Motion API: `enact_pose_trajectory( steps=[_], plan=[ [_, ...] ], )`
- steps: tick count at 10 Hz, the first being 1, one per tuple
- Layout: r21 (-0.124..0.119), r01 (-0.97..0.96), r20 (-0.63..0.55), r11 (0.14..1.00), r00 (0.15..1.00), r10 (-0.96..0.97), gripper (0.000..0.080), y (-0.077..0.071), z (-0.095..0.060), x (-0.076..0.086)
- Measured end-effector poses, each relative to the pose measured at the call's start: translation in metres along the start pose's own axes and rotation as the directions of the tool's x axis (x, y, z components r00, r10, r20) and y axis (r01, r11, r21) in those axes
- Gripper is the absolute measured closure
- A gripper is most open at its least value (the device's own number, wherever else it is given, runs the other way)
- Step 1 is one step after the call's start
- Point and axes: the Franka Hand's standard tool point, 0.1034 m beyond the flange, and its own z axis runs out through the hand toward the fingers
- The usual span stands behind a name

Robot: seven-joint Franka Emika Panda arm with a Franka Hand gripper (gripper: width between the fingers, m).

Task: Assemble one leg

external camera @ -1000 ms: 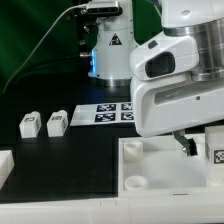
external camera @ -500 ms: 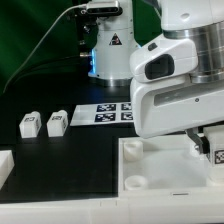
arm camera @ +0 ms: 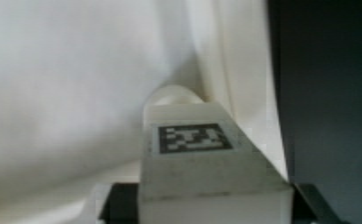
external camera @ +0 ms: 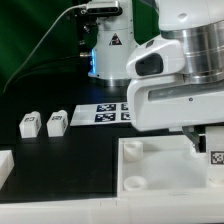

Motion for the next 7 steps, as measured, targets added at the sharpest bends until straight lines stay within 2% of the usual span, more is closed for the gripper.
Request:
enact_pose_trajectory(
  steps=[1, 2, 3, 4, 5, 6, 7],
  plan=[
    [-0.007, -0.244, 0.001, 0.970, 0.970, 0.244, 0.0502, -0.0012, 0.0012, -0.0026],
    [-0.015, -0.451, 0.000, 0.892, 0.892, 0.451, 0.0502, -0.0043, 0.0035, -0.0071],
    [-0.004, -0.518, -0.010, 0.856, 0.856, 0.518, 0.0502, -0.0048, 0.0044, -0.0070],
    [-0.008, -0.551, -0.015, 0.835, 0.835, 0.550, 0.0502, -0.0055, 0.0047, -0.0098],
    [-0.003, -0.641, -0.009, 0.768, 0.768, 0.641, 0.0502, -0.0061, 0.0049, -0.0099],
    [-0.001, -0.676, -0.006, 0.737, 0.737, 0.676, 0.0502, -0.0061, 0.0050, -0.0099],
    [0.002, -0.754, -0.001, 0.657, 0.657, 0.754, 0.0502, -0.0059, 0.0054, -0.0097]
  ],
)
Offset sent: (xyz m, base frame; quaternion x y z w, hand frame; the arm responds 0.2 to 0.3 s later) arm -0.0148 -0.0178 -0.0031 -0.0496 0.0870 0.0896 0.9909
